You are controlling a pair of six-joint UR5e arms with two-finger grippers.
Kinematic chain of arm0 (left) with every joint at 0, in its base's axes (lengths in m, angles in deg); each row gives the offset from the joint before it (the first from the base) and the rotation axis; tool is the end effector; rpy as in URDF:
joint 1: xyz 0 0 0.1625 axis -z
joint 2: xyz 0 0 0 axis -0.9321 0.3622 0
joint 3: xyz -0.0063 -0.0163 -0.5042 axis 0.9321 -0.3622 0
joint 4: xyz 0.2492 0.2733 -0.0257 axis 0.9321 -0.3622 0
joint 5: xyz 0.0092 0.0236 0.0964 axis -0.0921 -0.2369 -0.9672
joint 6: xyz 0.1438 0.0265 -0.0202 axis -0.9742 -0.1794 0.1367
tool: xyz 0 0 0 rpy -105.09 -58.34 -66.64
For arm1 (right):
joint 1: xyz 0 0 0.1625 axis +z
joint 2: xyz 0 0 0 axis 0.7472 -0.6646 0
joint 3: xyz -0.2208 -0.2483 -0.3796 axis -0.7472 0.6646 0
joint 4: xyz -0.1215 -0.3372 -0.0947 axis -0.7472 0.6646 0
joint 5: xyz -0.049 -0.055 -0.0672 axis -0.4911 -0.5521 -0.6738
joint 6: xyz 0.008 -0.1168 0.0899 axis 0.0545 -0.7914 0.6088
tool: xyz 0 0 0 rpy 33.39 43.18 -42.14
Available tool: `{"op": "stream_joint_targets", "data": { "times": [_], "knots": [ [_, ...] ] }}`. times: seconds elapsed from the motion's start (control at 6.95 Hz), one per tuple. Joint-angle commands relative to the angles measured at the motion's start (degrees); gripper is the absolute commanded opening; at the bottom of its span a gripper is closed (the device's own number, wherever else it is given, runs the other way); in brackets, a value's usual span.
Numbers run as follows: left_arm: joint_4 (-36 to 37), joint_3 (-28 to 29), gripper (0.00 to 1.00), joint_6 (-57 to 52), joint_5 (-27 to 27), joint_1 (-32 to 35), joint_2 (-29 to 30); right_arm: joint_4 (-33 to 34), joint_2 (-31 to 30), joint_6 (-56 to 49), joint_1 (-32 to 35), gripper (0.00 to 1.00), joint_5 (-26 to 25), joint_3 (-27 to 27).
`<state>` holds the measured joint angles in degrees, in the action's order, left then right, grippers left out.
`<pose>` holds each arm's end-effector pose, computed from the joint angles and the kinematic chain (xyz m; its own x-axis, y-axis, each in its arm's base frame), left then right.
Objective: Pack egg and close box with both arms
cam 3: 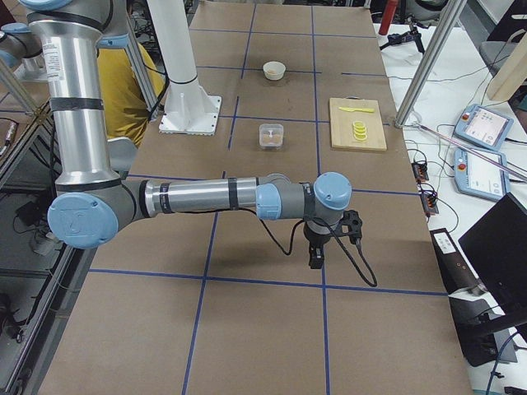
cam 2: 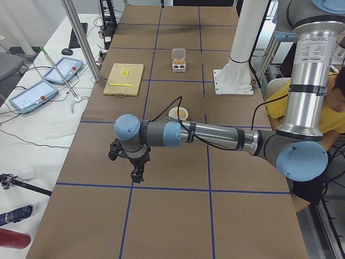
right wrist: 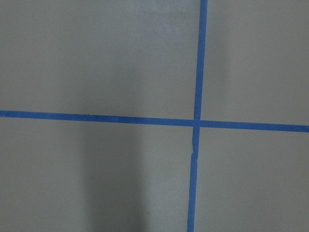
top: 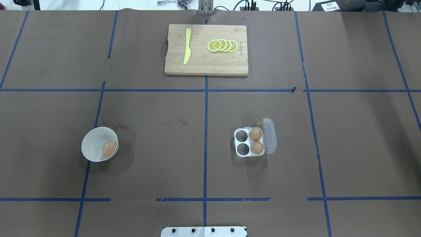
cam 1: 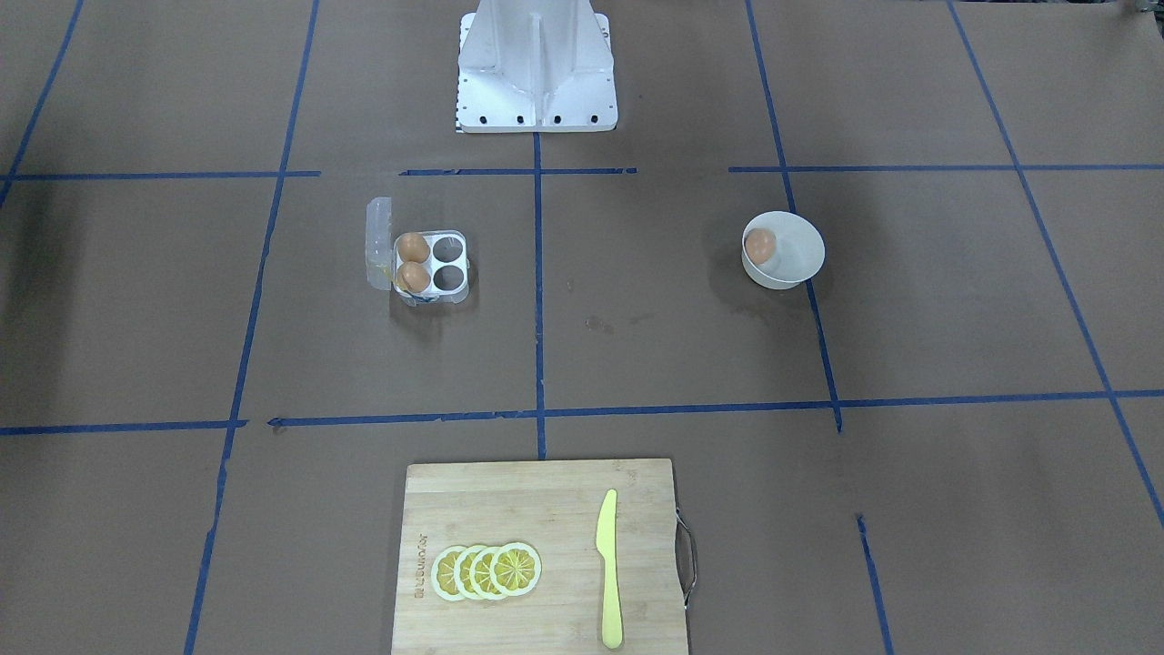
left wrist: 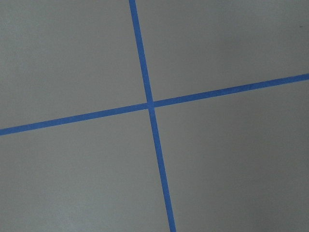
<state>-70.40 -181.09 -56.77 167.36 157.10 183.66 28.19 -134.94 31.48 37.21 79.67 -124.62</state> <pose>-0.0150 -0.4914 0.7153 0.6930 0.1928 -0.6946 -0.1520 0.9810 0.1206 -0.0090 -0.4855 0.7294 0.7030 -0.0372 0.7103 0.0316 0.9993 0.0210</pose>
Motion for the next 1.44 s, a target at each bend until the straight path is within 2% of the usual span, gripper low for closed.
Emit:
{"op": "stream_joint_targets", "data": {
  "times": [0.0,0.72,0.86,1.01,1.3],
  "knots": [
    [-0.96,-1.01,1.0,0.01,0.52,0.17,0.24,0.03,-0.96,-0.03,0.04,1.0,0.03,-0.48],
    [-1.31,-3.13,1.0,0.02,0.26,0.08,1.3,-0.14,-0.18,0.32,-0.13,1.0,-0.24,-0.57],
    [-4.89,-3.22,1.0,0.36,1.13,0.26,-0.44,-0.14,0.0,0.32,-0.13,1.0,-0.15,-0.83],
    [-9.1,-2.61,1.0,1.32,6.27,0.17,-1.76,-0.14,0.09,0.4,-0.48,1.0,-0.15,-1.01],
    [-13.35,-2.95,1.0,3.69,8.08,-2.18,-1.6,-0.14,1.32,0.58,-1.1,1.0,-0.24,-0.92]
  ]
}}
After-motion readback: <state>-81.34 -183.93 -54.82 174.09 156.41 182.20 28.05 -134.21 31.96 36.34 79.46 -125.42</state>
